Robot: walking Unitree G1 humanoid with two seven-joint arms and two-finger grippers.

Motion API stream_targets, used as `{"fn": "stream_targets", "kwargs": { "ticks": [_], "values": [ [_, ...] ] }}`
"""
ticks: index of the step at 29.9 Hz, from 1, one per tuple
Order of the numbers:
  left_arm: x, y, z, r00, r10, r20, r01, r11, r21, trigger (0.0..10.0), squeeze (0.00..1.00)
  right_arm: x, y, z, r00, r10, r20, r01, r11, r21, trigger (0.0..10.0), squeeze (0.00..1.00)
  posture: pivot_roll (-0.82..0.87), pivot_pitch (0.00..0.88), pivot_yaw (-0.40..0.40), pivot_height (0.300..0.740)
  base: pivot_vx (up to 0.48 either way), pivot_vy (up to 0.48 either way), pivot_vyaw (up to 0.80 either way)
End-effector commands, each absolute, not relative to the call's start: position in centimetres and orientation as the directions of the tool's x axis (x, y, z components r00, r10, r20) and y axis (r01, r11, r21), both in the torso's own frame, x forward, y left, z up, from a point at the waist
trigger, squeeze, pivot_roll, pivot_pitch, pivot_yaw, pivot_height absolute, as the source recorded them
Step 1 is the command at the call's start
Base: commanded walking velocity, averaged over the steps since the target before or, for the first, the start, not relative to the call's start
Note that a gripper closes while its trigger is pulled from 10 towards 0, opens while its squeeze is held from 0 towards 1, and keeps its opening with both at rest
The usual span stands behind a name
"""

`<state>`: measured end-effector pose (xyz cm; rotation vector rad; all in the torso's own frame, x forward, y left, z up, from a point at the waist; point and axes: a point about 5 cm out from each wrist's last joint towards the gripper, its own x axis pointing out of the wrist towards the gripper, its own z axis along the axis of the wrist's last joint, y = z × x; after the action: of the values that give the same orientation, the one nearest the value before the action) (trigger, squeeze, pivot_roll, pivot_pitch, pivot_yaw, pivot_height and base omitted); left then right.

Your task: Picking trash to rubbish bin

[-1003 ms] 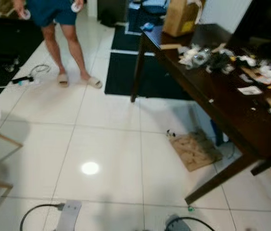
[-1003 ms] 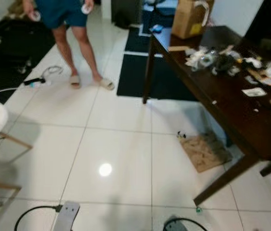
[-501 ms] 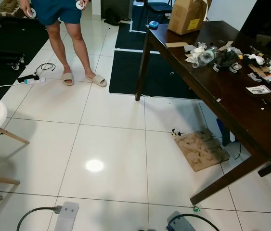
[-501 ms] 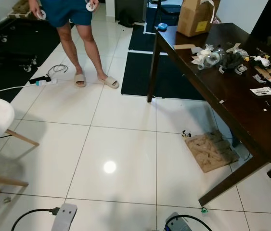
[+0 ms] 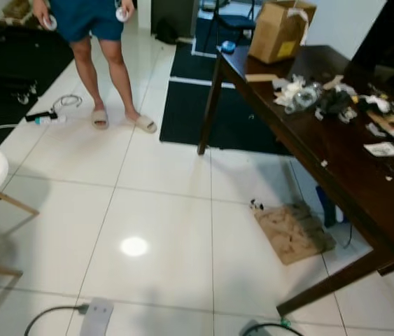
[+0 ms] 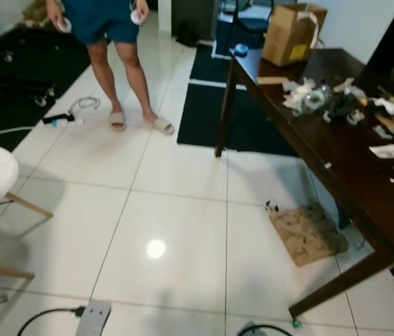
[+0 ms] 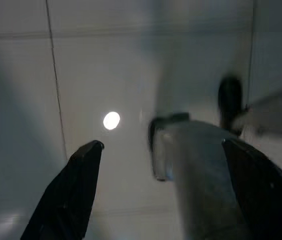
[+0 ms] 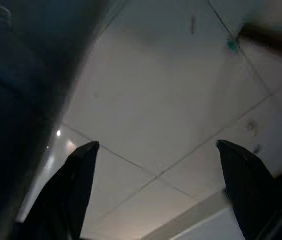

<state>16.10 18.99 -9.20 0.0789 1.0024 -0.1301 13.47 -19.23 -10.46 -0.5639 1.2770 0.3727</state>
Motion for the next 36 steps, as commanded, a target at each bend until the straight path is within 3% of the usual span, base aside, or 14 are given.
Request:
{"fn": "stream_targets", "kwargs": {
  "ticks": [1, 36],
  "values": [
    [14.65, 19.38, -9.74, 0.492, -0.063, -0.868, 0.127, 0.992, 0.0, 10.0, 0.0, 14.26, -18.68, -10.25, 0.283, -0.02, -0.959, -0.553, 0.814, -0.18, 10.0, 0.0, 0.21, 0.097, -0.059, 0.74, 0.409, 0.0, 0.0],
    [14.74, 19.38, -9.71, 0.485, -0.074, -0.871, 0.141, 0.99, -0.005, 10.0, 0.0, 14.08, -18.51, -10.33, 0.281, -0.012, -0.96, -0.553, 0.815, -0.172, 10.0, 0.0, 0.21, 0.09, -0.062, 0.74, 0.42, 0.0, 0.0]
  ]
}}
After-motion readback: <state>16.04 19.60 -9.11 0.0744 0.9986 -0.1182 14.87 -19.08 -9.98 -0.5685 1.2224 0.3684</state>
